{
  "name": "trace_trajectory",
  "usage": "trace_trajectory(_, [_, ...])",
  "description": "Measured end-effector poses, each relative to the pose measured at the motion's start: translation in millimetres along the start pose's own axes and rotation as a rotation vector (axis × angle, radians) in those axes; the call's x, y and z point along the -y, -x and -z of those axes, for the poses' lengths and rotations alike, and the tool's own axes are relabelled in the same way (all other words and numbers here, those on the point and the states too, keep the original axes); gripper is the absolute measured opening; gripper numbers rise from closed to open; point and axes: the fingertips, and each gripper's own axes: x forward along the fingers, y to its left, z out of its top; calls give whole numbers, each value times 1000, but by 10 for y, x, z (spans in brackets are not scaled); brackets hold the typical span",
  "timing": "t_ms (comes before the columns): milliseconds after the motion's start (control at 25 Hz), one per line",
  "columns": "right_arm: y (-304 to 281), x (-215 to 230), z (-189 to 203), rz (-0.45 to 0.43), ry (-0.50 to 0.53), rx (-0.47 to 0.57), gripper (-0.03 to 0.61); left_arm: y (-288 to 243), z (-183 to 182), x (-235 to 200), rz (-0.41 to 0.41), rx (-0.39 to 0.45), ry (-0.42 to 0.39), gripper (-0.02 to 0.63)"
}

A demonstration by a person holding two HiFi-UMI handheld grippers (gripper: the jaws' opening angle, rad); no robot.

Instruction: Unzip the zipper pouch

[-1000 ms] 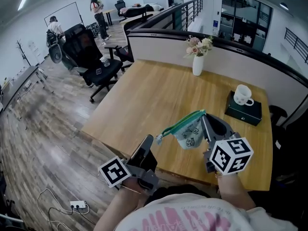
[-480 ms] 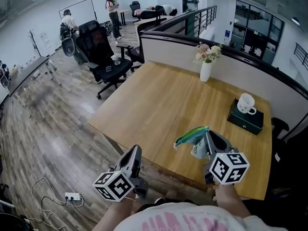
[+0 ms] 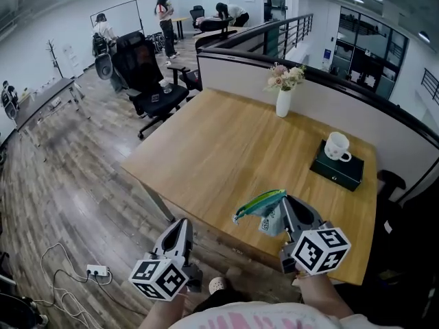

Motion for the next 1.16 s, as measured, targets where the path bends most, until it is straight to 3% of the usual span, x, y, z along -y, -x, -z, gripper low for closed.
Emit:
trace_trajectory(520, [582,151,176,-5,-25,-23,12,526,266,441,2,2,16,1])
trace_trajectory(1160, [716,47,-45,-47,3,14,12,611,120,601,7,50,3,0])
